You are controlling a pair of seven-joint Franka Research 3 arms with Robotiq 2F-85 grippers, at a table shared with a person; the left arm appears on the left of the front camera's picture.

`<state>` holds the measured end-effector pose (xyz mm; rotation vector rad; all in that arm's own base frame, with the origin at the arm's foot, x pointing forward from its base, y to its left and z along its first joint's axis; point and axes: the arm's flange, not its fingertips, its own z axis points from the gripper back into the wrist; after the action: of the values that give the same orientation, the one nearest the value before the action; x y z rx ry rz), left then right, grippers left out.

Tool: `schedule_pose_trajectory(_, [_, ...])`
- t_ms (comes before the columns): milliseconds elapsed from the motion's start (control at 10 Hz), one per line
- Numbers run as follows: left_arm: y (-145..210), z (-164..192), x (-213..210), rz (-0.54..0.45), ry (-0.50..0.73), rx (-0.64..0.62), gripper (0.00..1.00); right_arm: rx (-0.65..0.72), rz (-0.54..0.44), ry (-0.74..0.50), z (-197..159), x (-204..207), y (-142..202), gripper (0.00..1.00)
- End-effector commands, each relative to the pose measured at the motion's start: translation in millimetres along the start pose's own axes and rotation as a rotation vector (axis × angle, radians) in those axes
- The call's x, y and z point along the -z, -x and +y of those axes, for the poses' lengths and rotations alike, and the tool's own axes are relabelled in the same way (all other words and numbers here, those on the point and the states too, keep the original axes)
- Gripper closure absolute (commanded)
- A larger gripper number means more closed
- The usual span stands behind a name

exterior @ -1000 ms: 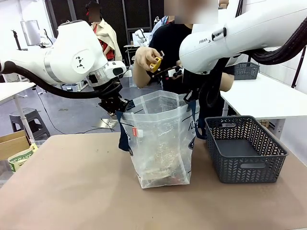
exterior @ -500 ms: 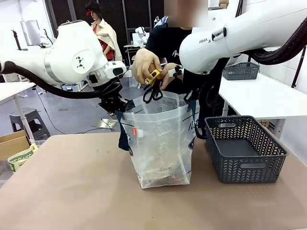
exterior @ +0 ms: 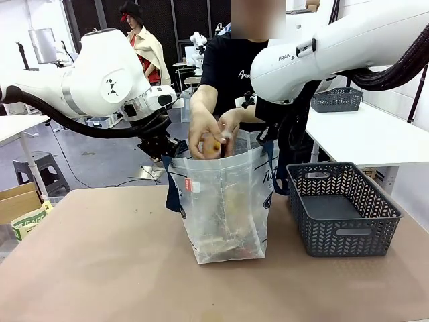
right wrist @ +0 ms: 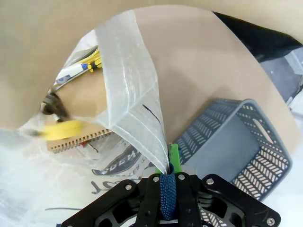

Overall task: Transfer purchased items from the store into the shopping bag.
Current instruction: Move the Reusable shopping bag to the right side of the table.

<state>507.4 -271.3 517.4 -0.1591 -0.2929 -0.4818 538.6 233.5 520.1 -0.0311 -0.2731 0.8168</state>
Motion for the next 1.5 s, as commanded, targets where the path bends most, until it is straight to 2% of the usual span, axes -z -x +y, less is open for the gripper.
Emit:
schedule_pose_trajectory(0, [1.3,2.3,-0.8,-0.001,-0.002,-0.003,1.0,0.004,0.0,0.002,-1.7,-0.3,0.7,1.0])
schedule_pose_trajectory(1400, [1.3,2.3,-0.8,-0.001,-0.002,-0.003,1.0,0.004,0.0,0.002,-1.7,-0.3,0.7,1.0])
